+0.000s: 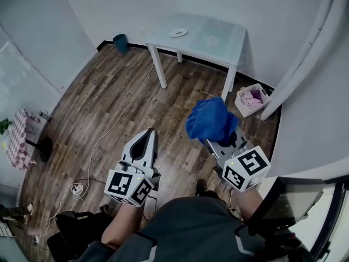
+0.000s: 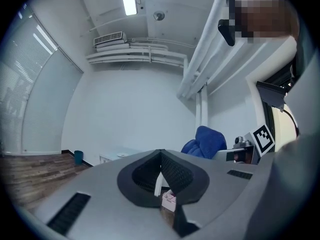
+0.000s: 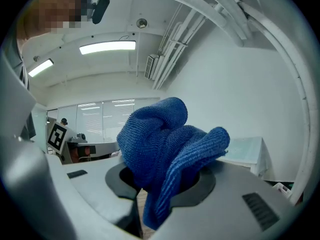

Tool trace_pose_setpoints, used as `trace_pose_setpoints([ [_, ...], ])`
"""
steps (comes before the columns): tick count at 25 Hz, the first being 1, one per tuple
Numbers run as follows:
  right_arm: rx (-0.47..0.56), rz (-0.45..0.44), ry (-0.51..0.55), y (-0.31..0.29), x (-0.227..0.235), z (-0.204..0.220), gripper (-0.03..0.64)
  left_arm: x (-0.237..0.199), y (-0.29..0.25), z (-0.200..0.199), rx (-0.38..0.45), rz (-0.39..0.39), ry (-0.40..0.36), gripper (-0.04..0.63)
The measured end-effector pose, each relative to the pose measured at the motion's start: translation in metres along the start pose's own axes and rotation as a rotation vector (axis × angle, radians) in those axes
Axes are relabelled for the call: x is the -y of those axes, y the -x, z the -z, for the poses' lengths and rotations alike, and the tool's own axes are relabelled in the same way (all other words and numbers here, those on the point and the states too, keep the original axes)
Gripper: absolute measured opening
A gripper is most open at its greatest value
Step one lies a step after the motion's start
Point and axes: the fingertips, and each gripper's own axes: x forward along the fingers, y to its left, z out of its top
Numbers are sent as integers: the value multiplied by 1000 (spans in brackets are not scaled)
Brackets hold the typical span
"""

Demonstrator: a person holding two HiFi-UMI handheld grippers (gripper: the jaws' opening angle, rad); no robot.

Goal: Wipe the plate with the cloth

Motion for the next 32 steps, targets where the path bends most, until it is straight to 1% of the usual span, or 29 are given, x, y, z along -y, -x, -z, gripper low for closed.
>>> trace_pose_setpoints([
  [6, -1, -29, -14, -11, 44, -1, 129, -3, -43, 9, -24, -31, 10, 9],
  [11, -8, -43, -7, -28, 75, -3, 129, -20, -72, 11, -39, -74, 23, 9],
  [16, -2, -40, -19, -55, 100, -5, 129, -36, -101, 10, -47, -68, 12, 9],
  [22, -12, -6, 3, -113, 125, -5, 129, -82, -151, 10, -34, -14, 28, 9],
  [25, -11, 20, 18, -149, 136, -12, 129, -116, -177, 2, -17, 13, 36, 9],
  [32, 1, 81, 19, -243, 163, -32, 129, -200, -231, -22, -8, 62, 27, 9],
])
